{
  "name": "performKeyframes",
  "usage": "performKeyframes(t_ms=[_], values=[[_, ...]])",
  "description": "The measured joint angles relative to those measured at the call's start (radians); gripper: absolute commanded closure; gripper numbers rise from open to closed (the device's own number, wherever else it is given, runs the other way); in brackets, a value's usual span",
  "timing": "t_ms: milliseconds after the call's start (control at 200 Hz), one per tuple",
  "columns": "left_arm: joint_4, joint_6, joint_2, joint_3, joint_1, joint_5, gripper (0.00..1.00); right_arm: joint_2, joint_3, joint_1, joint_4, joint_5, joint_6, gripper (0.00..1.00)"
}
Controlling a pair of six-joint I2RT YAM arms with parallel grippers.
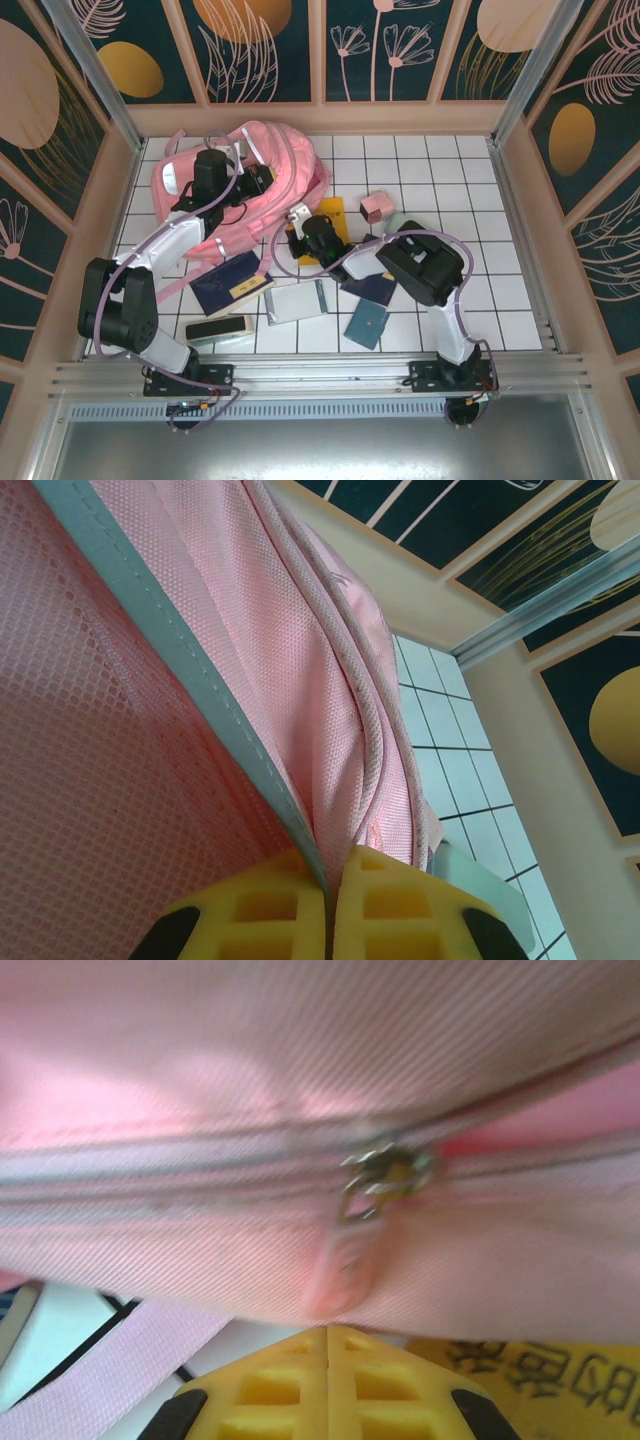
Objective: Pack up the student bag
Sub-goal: Open the student bag at the middle-left of the table.
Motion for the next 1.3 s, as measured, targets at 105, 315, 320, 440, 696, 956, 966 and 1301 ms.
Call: performKeyframes(t_ms=[105,315,320,440,696,956,966,1301], values=[[0.004,-0.010,0.003,0.000,0.000,0.000,1.00,0.000,-0.007,0.024,0.003,-0.020,-0.009,1.00],[0.021,-0.029,0.012,0.000,0.000,0.001,1.00,0.000,-0.007,0.056,0.010,-0.035,-0.018,0.89],[0.021,-0.029,0.012,0.000,0.000,0.001,1.00,0.000,-0.007,0.056,0.010,-0.034,-0.018,0.88],[0.023,-0.032,0.012,0.000,0.000,0.000,1.00,-0.014,-0.035,0.051,0.035,0.045,-0.013,0.67],[0.024,-0.051,0.012,0.000,0.000,0.000,1.00,-0.068,-0.168,0.021,0.202,0.149,0.003,0.46],[0.024,-0.063,0.012,0.000,0.000,0.003,1.00,-0.046,-0.107,-0.010,0.303,0.122,0.000,0.48],[0.024,-0.063,0.012,0.000,0.000,0.004,1.00,-0.043,-0.101,-0.012,0.303,0.121,0.000,0.49],[0.024,-0.069,0.012,0.000,0.000,0.012,1.00,0.037,-0.016,-0.034,0.277,0.074,0.008,0.55]])
